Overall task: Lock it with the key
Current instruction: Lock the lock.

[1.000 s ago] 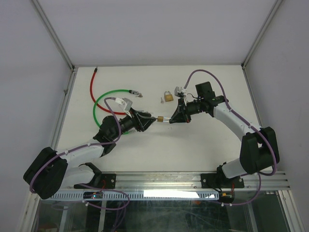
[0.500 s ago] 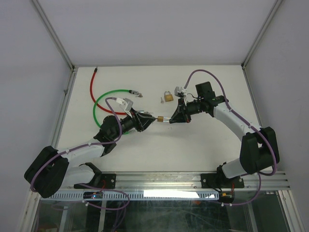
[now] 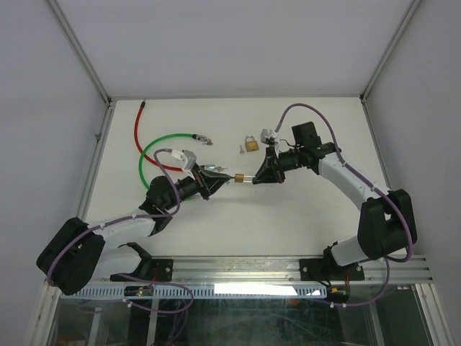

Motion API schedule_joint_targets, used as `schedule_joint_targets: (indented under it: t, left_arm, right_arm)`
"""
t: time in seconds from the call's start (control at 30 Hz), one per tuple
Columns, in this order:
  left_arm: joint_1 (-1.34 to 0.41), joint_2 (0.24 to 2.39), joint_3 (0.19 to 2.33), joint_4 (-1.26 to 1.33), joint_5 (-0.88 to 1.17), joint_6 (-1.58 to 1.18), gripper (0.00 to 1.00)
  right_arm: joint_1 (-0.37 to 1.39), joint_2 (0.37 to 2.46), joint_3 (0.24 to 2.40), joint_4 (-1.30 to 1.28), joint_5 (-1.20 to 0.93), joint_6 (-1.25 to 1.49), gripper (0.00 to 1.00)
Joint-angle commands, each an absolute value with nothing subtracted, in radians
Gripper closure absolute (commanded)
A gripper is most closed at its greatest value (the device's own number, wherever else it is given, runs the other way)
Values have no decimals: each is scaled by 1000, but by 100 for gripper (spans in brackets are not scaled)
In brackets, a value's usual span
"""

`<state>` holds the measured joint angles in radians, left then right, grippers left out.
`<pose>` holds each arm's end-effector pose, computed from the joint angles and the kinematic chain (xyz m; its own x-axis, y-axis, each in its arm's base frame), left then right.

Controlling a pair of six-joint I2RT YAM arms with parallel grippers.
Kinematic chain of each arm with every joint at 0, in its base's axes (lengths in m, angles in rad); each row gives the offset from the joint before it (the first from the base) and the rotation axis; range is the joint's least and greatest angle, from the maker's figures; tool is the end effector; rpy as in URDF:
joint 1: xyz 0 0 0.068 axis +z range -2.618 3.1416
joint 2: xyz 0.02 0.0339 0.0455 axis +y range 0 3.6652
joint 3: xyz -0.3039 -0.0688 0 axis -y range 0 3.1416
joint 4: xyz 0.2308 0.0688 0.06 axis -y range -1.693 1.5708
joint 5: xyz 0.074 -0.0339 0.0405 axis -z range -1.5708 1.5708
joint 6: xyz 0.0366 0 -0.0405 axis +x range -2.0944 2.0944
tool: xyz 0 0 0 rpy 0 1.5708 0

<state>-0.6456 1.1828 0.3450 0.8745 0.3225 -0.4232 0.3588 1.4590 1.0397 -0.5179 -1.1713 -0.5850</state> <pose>0.1629 -0.1372 0.2674 -0.3115 -0.2530 -0.9159 0.7630 0.5079 -0.3998 0.2443 0.1276 0.3052 -0.2717 -0.3313 -0.9036 -0.9563 -0.0123 0.2921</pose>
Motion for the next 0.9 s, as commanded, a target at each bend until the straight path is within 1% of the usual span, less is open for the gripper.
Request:
schedule_joint_targets:
  t: [0.0, 0.17, 0.33, 0.63, 0.87]
  left_arm:
    - [-596, 1183, 289, 1084, 413, -416, 100]
    - [-526, 1198, 257, 1165, 506, -461, 100]
    - [-486, 1201, 241, 1206, 543, -492, 100]
    - [-454, 1162, 203, 1213, 502, -519, 100]
    - [-454, 1180, 178, 1274, 468, -564, 100]
  right_arm:
    - [359, 1419, 1094, -495, -1210, -600, 100]
    - [359, 1419, 1094, -497, -1211, -601, 100]
    - [357, 1417, 1094, -497, -1210, -601, 100]
    - [354, 1414, 1096, -498, -1210, -603, 100]
    - [347, 1411, 1093, -498, -1209, -606, 100]
